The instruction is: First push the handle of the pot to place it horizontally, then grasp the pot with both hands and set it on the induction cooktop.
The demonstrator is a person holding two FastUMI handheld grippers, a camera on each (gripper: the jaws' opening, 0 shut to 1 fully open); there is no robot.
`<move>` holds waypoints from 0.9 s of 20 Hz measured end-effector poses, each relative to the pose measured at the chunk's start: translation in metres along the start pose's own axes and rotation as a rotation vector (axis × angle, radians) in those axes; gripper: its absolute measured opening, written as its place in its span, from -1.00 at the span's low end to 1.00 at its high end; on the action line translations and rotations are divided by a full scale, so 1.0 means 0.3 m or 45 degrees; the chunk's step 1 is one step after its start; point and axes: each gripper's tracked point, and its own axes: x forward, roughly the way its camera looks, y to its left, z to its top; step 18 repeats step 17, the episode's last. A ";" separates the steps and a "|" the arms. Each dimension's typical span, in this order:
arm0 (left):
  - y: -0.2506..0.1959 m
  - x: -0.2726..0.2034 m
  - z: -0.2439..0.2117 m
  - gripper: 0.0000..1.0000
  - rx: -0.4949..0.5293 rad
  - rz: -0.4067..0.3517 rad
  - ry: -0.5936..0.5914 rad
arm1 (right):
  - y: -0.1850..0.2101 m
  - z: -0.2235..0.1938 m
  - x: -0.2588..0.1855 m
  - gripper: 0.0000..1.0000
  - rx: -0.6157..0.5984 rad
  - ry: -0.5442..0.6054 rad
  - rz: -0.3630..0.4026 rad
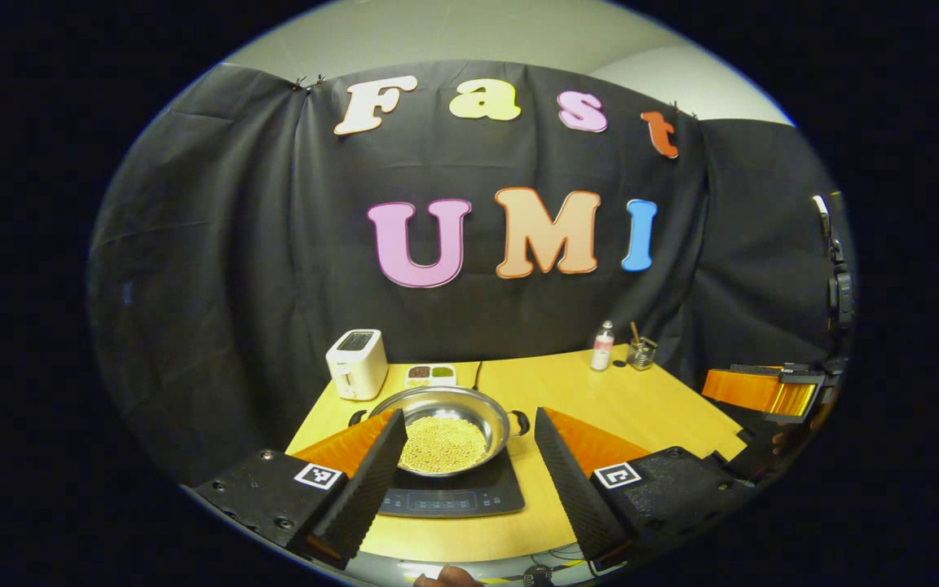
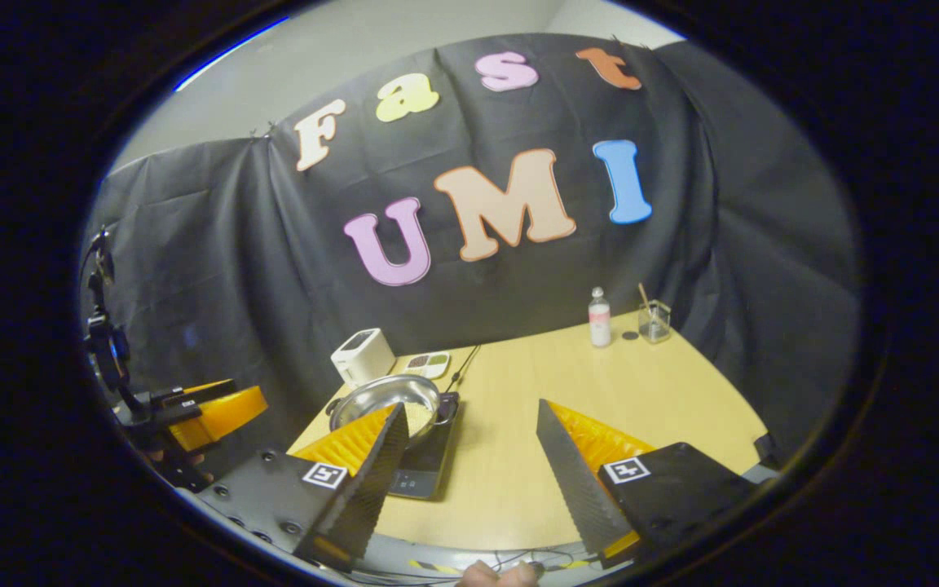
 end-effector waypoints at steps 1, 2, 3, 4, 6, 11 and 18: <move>-0.007 -0.031 -0.006 0.93 -0.014 0.002 0.008 | -0.006 0.017 -0.030 0.83 -0.044 -0.027 -0.010; 0.002 -0.066 -0.006 0.89 -0.021 0.018 -0.006 | -0.012 0.032 -0.051 0.83 -0.094 -0.052 -0.018; 0.006 -0.088 0.015 0.89 -0.018 0.029 -0.038 | -0.015 0.066 -0.070 0.83 -0.139 -0.087 -0.024; 0.005 -0.104 0.040 0.89 -0.008 0.038 -0.065 | -0.024 0.117 -0.092 0.84 -0.171 -0.132 -0.031; 0.015 -0.141 0.096 0.87 0.018 0.081 -0.115 | -0.023 0.208 -0.117 0.84 -0.184 -0.215 -0.012; -0.128 -0.158 0.234 0.87 -0.025 0.104 -0.217 | -0.174 0.348 -0.150 0.94 -0.175 -0.297 0.000; -0.310 -0.151 0.270 0.92 0.000 0.111 -0.225 | -0.436 0.434 -0.187 0.84 -0.150 -0.393 -0.055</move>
